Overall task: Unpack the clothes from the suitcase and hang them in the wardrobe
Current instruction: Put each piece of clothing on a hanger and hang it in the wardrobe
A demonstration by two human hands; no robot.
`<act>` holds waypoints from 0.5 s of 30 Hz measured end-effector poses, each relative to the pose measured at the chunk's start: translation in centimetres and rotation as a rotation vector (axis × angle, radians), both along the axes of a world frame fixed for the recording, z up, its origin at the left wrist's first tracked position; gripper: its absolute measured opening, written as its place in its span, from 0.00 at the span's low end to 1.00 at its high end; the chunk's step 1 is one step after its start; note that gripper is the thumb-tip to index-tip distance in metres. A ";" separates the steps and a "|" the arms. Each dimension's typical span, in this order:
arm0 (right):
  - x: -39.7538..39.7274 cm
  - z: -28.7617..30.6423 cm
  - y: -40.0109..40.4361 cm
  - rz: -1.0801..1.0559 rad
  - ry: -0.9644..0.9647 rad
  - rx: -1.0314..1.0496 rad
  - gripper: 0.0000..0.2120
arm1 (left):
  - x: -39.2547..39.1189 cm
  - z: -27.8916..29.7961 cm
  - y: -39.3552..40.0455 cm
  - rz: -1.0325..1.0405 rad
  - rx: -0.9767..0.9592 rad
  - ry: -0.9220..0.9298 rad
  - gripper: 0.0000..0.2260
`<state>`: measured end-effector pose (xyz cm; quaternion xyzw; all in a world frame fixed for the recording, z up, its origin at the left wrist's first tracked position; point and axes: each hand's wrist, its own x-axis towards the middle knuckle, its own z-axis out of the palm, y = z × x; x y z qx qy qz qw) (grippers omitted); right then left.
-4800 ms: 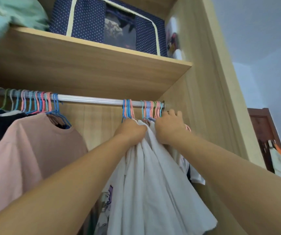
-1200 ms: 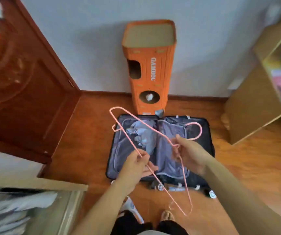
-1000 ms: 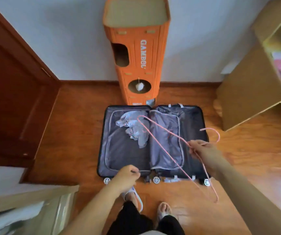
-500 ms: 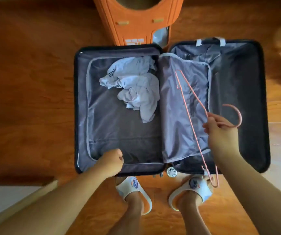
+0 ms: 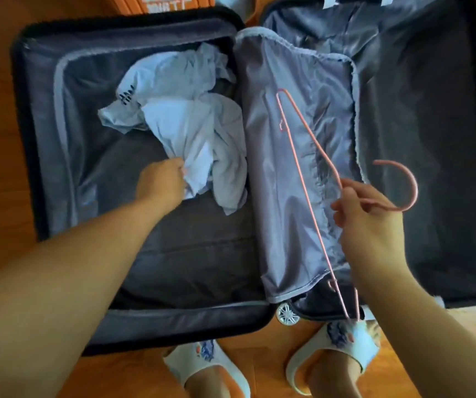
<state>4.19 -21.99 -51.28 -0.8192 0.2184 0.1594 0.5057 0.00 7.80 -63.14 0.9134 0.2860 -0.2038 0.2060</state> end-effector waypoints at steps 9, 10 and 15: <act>-5.4 23.2 -2.4 0.128 0.076 -0.025 0.13 | -7.7 35.4 -2.1 0.876 -0.599 -0.381 0.14; -5.5 27.0 -2.2 0.155 0.061 -0.001 0.13 | -7.6 40.6 -2.1 0.928 -0.676 -0.416 0.13; -7.1 46.2 -2.0 0.441 0.006 0.097 0.12 | -8.4 63.8 -4.2 1.033 -0.918 -0.500 0.08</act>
